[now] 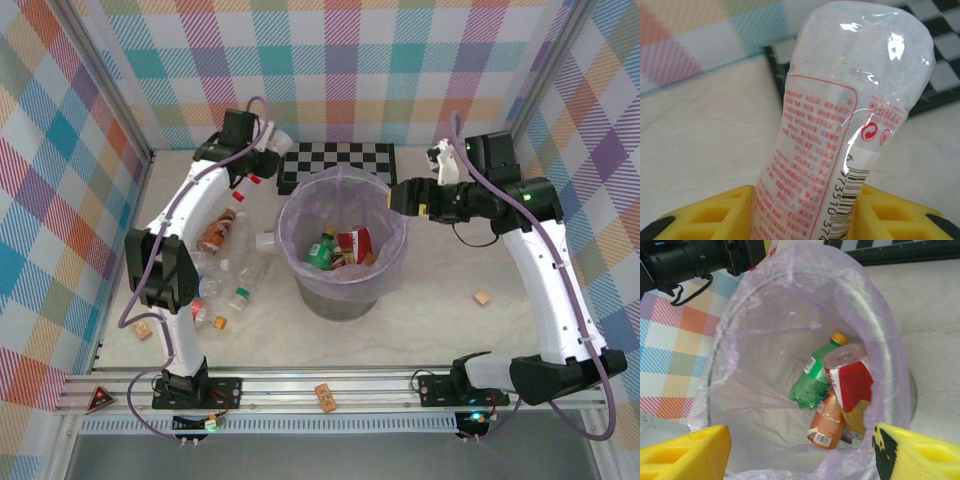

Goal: Put the plastic bottles in the bin

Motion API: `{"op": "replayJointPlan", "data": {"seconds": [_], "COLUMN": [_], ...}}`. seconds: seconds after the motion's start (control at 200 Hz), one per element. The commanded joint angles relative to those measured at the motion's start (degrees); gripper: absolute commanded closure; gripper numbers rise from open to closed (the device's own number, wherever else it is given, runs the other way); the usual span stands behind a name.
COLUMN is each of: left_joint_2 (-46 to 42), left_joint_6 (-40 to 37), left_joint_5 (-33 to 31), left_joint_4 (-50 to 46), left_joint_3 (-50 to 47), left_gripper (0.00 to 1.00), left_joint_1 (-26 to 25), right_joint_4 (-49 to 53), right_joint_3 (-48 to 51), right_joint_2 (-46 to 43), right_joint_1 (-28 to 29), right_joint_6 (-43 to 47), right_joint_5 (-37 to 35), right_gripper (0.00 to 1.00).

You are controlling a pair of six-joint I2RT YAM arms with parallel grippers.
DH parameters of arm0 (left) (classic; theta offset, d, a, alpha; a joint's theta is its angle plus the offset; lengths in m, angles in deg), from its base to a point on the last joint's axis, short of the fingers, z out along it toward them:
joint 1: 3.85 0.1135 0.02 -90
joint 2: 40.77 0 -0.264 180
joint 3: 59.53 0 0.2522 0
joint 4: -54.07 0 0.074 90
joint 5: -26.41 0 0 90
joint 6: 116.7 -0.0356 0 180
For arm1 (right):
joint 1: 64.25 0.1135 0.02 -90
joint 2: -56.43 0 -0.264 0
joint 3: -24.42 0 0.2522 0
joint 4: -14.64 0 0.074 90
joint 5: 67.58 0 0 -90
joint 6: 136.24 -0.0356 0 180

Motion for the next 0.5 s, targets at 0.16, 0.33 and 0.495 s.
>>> {"op": "replayJointPlan", "data": {"seconds": [0.16,0.33,0.495], "left_joint_2": [-10.3,-18.8,-28.6], "left_joint_6": [11.9,17.1,24.2], "left_joint_5": [-9.6,3.5,14.2], "left_joint_4": [-4.1,-6.2,-1.8], "left_joint_3": [-4.6,-6.4,-12.4], "left_gripper": [0.52,0.49,0.49], "left_joint_1": [2.9,2.9,1.9], "right_joint_4": [-10.1,-16.8,-21.1], "right_joint_3": [-0.4,-1.0,-3.8], "right_joint_2": [-0.1,1.8,5.1], "right_joint_1": [0.2,2.2,6.5], "right_joint_6": [-5.6,-8.6,-9.3], "right_joint_5": [11.5,14.8,12.1], "right_gripper": [0.25,0.25,0.25]}}
